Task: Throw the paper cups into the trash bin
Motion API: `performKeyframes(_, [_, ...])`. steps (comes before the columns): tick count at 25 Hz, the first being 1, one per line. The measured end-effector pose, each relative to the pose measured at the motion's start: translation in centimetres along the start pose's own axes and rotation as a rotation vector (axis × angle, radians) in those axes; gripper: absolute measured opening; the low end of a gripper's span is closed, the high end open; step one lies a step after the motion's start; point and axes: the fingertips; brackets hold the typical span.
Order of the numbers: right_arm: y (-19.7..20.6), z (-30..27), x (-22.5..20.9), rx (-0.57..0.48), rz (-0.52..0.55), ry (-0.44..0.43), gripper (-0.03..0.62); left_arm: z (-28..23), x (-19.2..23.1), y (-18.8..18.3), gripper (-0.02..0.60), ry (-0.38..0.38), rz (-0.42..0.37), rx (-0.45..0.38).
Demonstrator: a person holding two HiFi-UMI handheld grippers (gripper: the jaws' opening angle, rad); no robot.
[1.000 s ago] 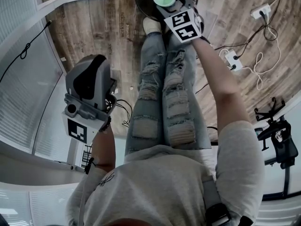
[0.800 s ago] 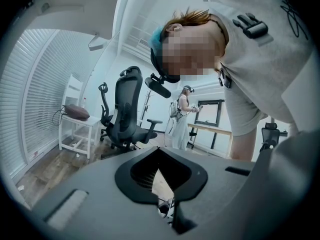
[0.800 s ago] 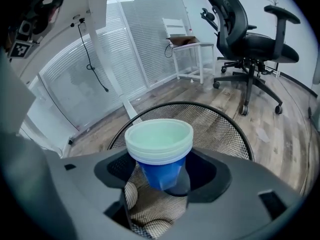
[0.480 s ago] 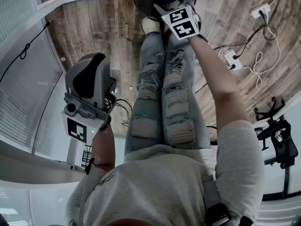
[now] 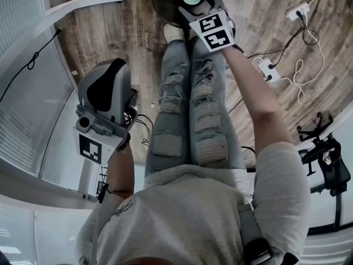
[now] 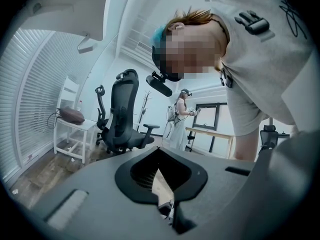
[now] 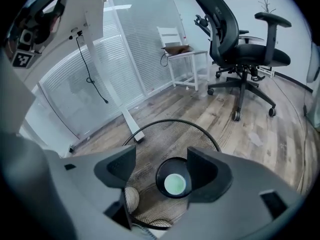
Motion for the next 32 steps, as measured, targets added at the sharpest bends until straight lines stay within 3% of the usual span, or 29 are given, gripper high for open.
performKeyframes(17, [-7.7, 8.5, 0.7, -0.186, 0.074, 0.007, 0.301, -2.3, -4.0, -4.0, 0.003, 0.048, -0.037, -0.031])
performKeyframes(32, [-14.5, 16.4, 1.7, -0.296, 0.119, 0.014, 0.301, -2.0, -6.5, -7.9, 0.003, 0.043, -0.061, -0.054])
Point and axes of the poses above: the fingertips, and each gripper's own axes: z backward along the fingers, x to its left, y out of its underside, and after that the axes turned 13 degrees about z, right-handed
